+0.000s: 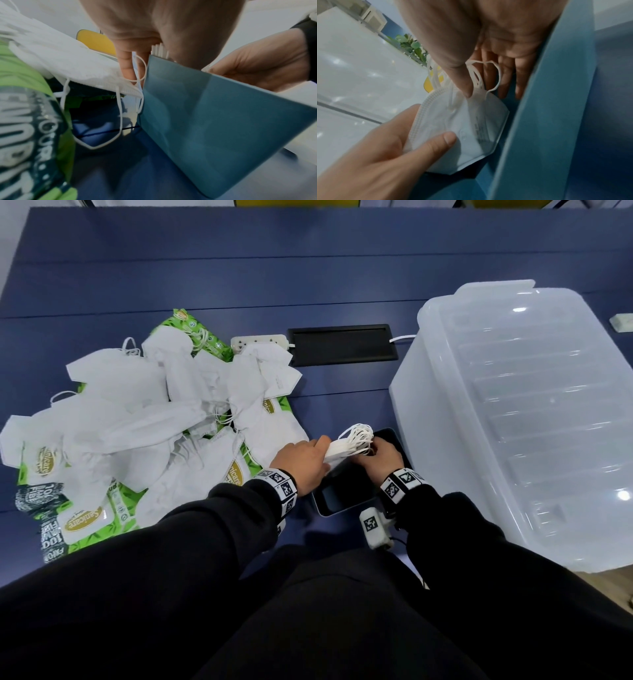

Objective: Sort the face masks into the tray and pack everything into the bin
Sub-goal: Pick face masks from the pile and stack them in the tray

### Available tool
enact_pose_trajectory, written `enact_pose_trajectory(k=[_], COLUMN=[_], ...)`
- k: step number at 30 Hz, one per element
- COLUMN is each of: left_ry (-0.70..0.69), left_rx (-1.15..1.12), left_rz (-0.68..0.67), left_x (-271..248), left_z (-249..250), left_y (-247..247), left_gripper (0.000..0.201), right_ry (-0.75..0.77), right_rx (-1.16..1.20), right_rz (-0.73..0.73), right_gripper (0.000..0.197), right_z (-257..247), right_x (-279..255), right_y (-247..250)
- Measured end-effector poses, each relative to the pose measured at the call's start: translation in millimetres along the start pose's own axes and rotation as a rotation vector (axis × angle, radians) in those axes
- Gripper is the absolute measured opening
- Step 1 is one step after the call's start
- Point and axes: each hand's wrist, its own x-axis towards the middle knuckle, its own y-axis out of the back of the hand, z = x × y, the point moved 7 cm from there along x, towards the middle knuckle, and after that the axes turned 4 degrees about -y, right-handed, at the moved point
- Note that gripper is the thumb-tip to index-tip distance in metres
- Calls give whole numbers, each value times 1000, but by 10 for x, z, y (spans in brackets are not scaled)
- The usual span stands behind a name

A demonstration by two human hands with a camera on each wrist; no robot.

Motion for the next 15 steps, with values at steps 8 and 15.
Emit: enact_pose_trajectory(k=[8, 15], left_ry=[11, -5], left_rx=[-29, -37], left_rz=[-39, -79], left_x=[33, 24], left_z=[-18, -17], left_y=[-8, -31], left_gripper=[31, 27], right_ry=[46, 22], right_rx=[85, 159], right_rz=[168, 224], right_gripper=[33, 33], right_z=[-85, -232], right_x=[21, 48], right_y=[240, 371])
